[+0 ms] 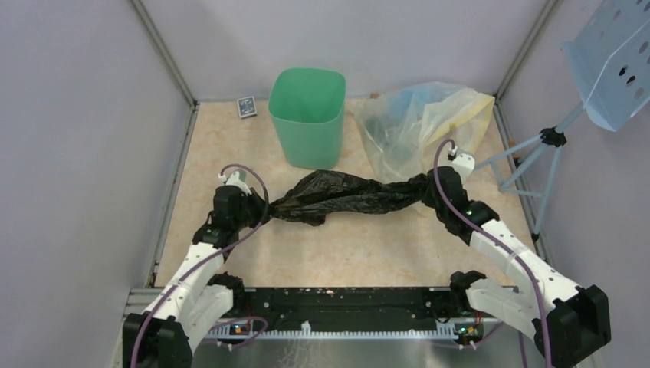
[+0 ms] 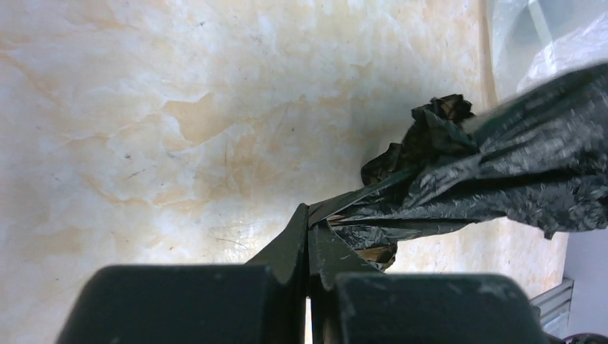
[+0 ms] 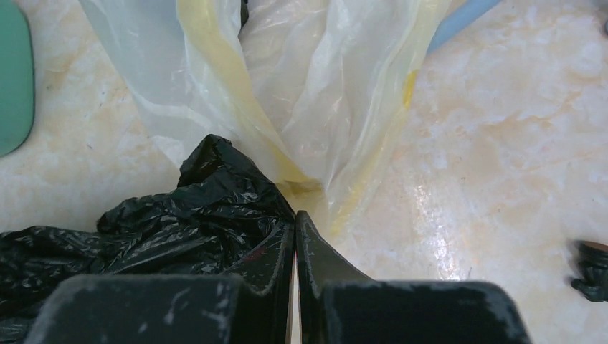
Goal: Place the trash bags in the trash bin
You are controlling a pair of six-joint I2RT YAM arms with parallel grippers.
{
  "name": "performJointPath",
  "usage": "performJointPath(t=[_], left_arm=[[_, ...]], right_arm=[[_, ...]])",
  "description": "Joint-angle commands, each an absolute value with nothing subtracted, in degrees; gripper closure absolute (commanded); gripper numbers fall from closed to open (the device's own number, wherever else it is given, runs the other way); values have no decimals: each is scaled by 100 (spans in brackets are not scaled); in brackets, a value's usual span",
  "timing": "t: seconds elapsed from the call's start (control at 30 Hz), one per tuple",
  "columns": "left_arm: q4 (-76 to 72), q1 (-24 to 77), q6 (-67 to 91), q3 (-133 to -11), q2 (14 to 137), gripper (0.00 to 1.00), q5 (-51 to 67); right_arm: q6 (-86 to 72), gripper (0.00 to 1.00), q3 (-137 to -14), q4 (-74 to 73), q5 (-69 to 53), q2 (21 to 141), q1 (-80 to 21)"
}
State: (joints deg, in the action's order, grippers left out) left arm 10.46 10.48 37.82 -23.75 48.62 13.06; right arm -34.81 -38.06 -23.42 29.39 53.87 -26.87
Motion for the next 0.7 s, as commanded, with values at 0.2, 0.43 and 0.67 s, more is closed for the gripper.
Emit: performJointPath(t=[0.2,0.43,0.67], left_arm=[[1273,884,3462,-3199,4342,100,2669],[2087,879,3190,-4017,3922,100,2051],[1948,888,3587,-4215,3780,100,3336]], right_arm=[[-2274,100,-4788,-1301,914,5495,-2575],[-2547,94,-5795,-1548,1015,6511,-2569],[-1819,23,-6028,-1891,-698,6788,-2615]])
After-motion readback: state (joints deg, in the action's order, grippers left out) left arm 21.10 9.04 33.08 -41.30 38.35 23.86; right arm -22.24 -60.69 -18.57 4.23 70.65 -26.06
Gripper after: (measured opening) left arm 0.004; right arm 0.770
